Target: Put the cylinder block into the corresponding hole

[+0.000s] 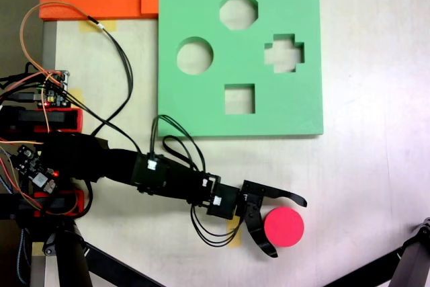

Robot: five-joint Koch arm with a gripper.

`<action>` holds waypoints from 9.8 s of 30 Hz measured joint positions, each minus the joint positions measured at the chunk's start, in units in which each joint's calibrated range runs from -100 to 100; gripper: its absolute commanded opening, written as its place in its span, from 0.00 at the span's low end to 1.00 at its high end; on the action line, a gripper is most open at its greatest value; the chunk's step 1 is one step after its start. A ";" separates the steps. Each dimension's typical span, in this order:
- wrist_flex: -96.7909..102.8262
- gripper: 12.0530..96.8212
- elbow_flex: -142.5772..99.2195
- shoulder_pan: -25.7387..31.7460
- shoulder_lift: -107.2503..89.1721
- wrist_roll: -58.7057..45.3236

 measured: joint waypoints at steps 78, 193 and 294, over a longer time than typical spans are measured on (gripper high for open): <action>-46.01 0.24 -37.43 34.92 -83.04 2.00; -22.52 0.40 -40.76 35.56 -65.12 1.47; -78.61 0.46 -72.42 6.64 -132.01 -52.89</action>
